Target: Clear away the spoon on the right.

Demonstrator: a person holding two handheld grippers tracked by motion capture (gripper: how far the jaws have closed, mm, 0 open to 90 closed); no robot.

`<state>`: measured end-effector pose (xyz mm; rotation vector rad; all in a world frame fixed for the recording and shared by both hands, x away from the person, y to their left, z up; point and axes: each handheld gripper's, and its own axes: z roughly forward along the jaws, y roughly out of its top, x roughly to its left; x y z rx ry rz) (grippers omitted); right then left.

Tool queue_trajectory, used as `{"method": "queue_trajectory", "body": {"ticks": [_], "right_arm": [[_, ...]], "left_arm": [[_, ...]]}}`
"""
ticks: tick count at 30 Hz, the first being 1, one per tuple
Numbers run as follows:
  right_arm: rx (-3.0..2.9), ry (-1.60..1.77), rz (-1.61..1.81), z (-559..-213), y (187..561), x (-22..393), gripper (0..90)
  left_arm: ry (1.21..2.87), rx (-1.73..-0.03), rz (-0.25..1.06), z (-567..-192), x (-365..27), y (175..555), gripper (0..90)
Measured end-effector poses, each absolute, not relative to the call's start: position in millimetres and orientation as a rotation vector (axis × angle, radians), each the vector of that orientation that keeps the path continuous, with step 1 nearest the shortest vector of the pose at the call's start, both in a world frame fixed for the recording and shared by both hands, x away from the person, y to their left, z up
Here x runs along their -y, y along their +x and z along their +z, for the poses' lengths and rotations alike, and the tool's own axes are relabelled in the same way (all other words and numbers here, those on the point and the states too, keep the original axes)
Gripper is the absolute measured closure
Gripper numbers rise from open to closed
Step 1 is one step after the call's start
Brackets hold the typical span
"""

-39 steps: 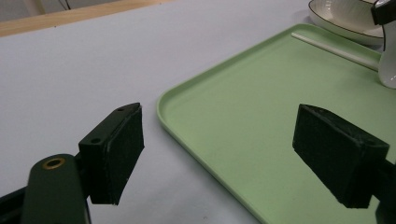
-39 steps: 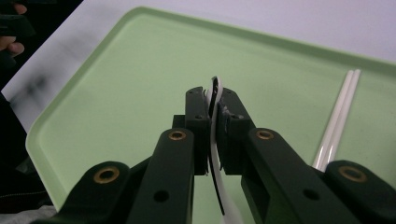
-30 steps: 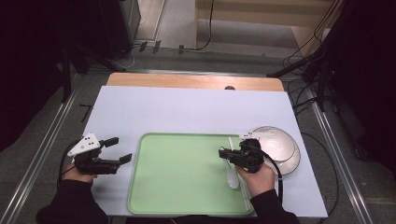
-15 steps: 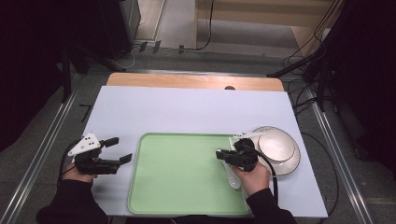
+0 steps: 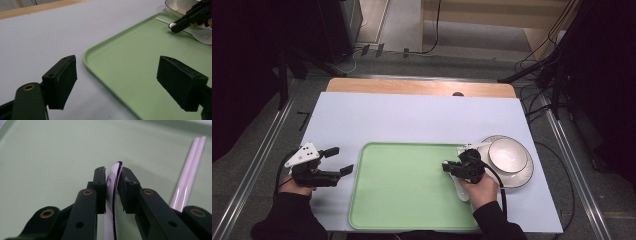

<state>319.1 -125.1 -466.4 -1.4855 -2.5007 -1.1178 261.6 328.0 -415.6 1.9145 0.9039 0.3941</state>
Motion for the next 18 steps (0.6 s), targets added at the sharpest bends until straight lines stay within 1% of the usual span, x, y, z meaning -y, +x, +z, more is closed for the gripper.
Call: {"method": "queue_trajectory", "body": {"ticks": [4,7,9,12,15,18], "right_arm": [[2.496,-1.492,-1.109,-468.1,320.3,125.7,76.7],[2.507,-1.485,-1.115,-468.2,320.7,126.4,74.5],[2.507,-1.479,-1.12,-468.0,321.2,126.9,70.5],[2.509,-1.473,-1.111,-467.0,321.8,127.9,67.4],[2.509,-1.483,-1.105,-465.1,322.9,128.9,60.8],[2.513,-1.484,-1.123,-460.3,322.7,130.2,57.4]], "left_arm": [[1.912,-0.904,0.394,-415.6,-328.1,261.7,16.6],[1.913,-0.903,0.393,-415.6,-328.0,261.6,16.6],[1.912,-0.903,0.394,-415.7,-328.1,261.6,16.6],[1.911,-0.903,0.394,-415.7,-328.1,261.7,16.7],[1.91,-0.903,0.394,-415.7,-328.1,261.6,16.6],[1.91,-0.902,0.395,-415.7,-328.2,261.7,16.7]]}}
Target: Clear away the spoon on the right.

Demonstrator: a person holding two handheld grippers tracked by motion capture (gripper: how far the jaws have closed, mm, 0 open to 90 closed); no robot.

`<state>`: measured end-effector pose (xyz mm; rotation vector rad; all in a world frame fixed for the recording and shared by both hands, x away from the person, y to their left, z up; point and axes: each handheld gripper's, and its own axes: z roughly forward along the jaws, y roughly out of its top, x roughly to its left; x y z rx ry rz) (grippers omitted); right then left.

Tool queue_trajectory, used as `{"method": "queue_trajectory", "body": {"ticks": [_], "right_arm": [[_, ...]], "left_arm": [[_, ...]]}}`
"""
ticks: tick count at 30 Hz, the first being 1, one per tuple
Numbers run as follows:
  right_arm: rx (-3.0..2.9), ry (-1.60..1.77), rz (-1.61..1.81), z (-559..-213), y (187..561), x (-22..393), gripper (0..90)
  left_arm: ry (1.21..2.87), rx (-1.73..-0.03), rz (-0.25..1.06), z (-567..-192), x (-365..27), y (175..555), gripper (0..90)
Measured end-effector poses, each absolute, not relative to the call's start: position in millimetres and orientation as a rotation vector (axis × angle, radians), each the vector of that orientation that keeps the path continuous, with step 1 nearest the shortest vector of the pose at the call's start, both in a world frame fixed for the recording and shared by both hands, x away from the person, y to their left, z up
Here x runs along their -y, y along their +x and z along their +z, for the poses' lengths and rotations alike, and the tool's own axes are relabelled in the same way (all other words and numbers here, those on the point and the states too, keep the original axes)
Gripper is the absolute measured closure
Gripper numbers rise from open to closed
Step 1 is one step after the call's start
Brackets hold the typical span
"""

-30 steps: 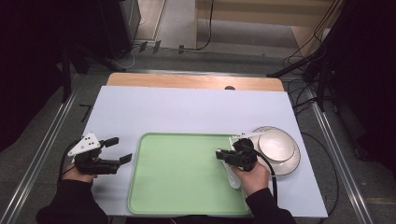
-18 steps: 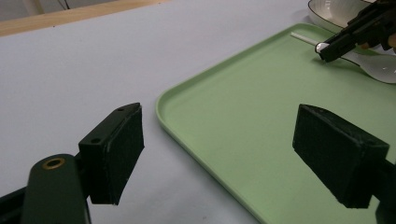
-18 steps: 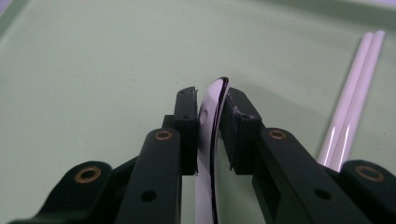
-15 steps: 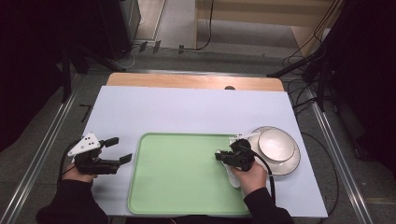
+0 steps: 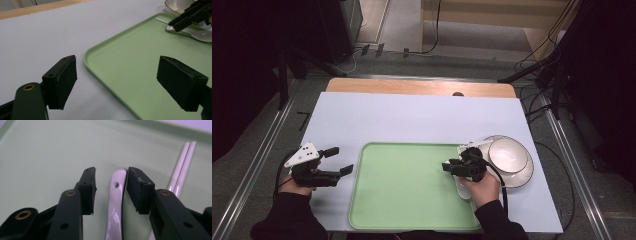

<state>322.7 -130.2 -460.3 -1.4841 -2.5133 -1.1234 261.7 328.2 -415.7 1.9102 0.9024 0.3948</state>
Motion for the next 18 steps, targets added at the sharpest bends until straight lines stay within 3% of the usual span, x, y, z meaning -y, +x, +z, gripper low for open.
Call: {"method": "queue_trajectory", "body": {"ticks": [18], "right_arm": [[2.526,-1.506,-1.321,-414.8,310.3,179.0,41.5]], "left_arm": [[1.912,-0.903,0.394,-415.7,-328.3,261.9,16.7]]}}
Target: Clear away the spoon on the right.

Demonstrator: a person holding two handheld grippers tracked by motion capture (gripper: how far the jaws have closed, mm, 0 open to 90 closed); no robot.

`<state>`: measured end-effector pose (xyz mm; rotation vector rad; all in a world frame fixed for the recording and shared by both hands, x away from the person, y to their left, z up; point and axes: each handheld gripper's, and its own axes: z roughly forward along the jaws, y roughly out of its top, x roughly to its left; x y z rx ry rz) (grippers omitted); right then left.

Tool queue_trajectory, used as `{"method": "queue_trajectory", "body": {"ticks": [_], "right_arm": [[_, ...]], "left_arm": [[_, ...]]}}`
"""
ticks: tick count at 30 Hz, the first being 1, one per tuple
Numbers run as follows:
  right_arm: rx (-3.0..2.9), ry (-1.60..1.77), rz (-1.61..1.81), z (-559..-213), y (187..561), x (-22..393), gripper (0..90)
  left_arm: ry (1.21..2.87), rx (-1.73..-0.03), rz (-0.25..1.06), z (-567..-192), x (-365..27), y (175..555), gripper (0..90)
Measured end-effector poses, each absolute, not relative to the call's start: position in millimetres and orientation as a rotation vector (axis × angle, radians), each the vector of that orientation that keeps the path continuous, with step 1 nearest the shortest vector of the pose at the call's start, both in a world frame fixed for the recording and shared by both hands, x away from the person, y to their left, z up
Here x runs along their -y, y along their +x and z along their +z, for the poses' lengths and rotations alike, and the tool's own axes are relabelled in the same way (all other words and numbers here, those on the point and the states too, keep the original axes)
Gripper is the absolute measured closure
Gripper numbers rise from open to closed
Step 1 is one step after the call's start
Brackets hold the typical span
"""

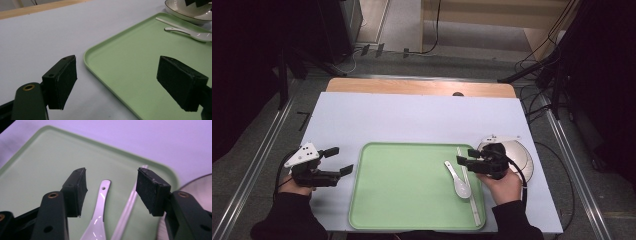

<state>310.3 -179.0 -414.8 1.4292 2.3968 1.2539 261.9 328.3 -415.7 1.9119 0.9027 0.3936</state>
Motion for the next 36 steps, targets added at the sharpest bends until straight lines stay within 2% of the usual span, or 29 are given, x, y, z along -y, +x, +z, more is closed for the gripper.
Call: {"method": "queue_trajectory", "body": {"ticks": [36], "right_arm": [[-2.091,1.648,1.254,-398.0,310.1,294.6,36.2]], "left_arm": [[1.91,-0.904,0.393,-415.9,-328.7,262.2,16.6]]}}
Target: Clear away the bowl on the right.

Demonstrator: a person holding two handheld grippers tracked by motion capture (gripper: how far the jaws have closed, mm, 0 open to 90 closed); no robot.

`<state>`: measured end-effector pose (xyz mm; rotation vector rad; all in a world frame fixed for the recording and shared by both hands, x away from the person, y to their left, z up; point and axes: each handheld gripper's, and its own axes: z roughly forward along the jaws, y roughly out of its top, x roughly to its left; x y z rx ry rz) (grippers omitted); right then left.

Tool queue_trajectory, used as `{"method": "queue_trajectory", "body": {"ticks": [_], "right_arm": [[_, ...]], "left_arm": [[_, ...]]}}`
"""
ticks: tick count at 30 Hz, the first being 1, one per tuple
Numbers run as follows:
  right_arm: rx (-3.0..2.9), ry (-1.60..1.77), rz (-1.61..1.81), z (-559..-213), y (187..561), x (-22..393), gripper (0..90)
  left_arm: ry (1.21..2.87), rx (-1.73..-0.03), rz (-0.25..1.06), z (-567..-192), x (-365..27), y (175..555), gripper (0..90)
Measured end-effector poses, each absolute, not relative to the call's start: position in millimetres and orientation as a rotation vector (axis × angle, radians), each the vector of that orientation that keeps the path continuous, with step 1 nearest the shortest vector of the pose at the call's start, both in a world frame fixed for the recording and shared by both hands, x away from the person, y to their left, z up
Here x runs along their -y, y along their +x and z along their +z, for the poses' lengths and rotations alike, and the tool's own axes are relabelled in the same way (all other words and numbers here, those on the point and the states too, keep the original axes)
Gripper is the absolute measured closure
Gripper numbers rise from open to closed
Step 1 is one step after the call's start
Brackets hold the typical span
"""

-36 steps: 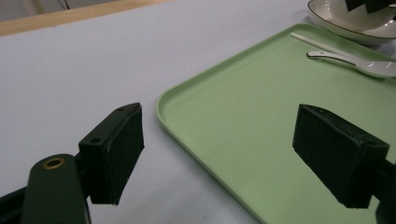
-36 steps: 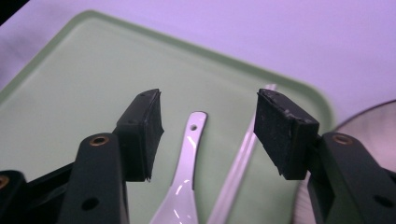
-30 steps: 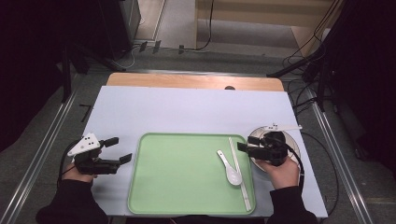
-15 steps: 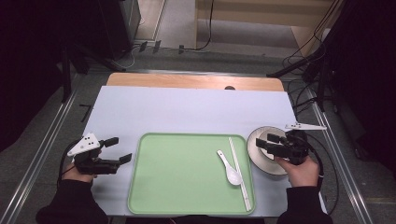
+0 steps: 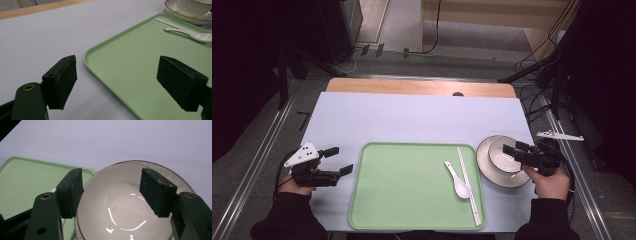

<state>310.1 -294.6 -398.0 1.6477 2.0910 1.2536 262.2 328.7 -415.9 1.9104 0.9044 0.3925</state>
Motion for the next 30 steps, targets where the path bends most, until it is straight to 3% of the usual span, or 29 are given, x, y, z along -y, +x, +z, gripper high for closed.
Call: {"method": "queue_trajectory", "body": {"ticks": [20,30], "right_arm": [[-1.987,1.768,1.179,-426.2,315.9,321.9,40.0],[-2.034,1.812,1.132,-447.0,326.5,325.8,49.4]], "left_arm": [[1.906,-0.893,0.39,-416.0,-327.0,263.8,16.7],[1.901,-0.887,0.386,-416.6,-325.2,267.1,16.6]]}}
